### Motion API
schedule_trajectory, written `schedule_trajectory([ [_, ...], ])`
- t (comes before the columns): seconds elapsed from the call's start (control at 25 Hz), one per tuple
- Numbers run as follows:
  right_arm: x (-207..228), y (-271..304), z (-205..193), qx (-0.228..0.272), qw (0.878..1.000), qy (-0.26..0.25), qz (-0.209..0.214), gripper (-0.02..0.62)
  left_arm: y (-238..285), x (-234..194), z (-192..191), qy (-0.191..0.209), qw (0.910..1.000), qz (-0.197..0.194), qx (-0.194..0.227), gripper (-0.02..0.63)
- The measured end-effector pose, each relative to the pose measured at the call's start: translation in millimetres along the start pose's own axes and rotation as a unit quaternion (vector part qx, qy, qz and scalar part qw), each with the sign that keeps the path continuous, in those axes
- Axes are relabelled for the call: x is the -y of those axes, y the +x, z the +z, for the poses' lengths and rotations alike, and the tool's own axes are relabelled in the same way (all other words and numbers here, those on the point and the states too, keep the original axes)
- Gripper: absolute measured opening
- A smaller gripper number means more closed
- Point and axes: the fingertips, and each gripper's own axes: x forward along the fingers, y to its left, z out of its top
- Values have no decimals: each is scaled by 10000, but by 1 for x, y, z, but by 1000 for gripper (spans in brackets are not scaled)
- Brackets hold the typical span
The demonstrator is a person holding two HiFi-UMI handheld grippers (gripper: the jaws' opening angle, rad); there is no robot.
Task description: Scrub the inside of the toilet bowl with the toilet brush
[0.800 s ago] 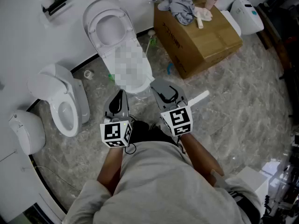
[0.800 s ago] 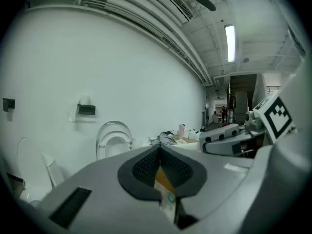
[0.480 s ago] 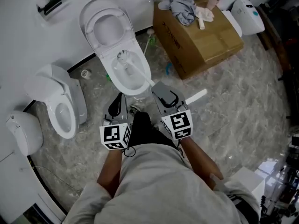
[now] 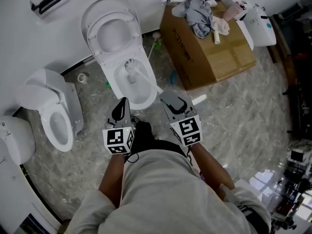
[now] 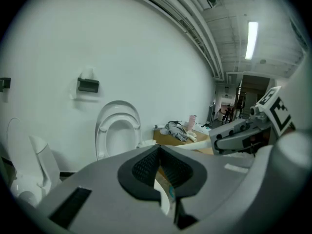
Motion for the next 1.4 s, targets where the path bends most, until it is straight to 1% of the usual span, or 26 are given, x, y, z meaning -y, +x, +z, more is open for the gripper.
schedule_trajectory([
  [0.16, 6, 40, -4, -308, 9986, -364, 218, 144, 26, -17, -22, -176, 9997, -30, -154, 11],
  [0.32, 5, 81, -2, -677, 9946, -643, 451, 144, 45, -47, -41, -442, 9985, 7, -320, 11],
  [0.44, 2, 114, -11, -1006, 9883, -925, 673, 144, 58, -67, -60, -597, 9971, 36, -461, 11],
  [0.56, 1, 154, -22, -1216, 9814, -1198, 873, 144, 77, -92, -80, -735, 9955, 210, -566, 11],
  [0.64, 5, 175, -35, -1361, 9740, -1498, 1015, 144, 89, -97, -99, -918, 9930, 318, -673, 11],
  [0.76, 12, 202, -62, -1626, 9543, -2123, 1335, 144, 104, -94, -136, -1231, 9870, 510, -902, 11],
  [0.92, 12, 249, -89, -1907, 9327, -2420, 1876, 144, 124, -111, -170, -1450, 9787, 1016, -1040, 11],
  [1.0, 11, 267, -104, -2067, 9178, -2627, 2144, 144, 133, -116, -188, -1635, 9732, 1204, -1082, 11],
  [1.12, 8, 294, -137, -2330, 8877, -3086, 2500, 144, 146, -124, -218, -1925, 9637, 1439, -1161, 11],
  [1.2, 6, 315, -159, -2490, 8709, -3310, 2644, 144, 156, -133, -240, -2072, 9575, 1619, -1183, 11],
  [1.28, 4, 333, -180, -2672, 8580, -3399, 2773, 144, 163, -140, -263, -2260, 9493, 1820, -1213, 11],
  [1.4, -2, 354, -209, -2925, 8399, -3498, 2944, 144, 168, -145, -293, -2594, 9340, 2101, -1272, 11],
])
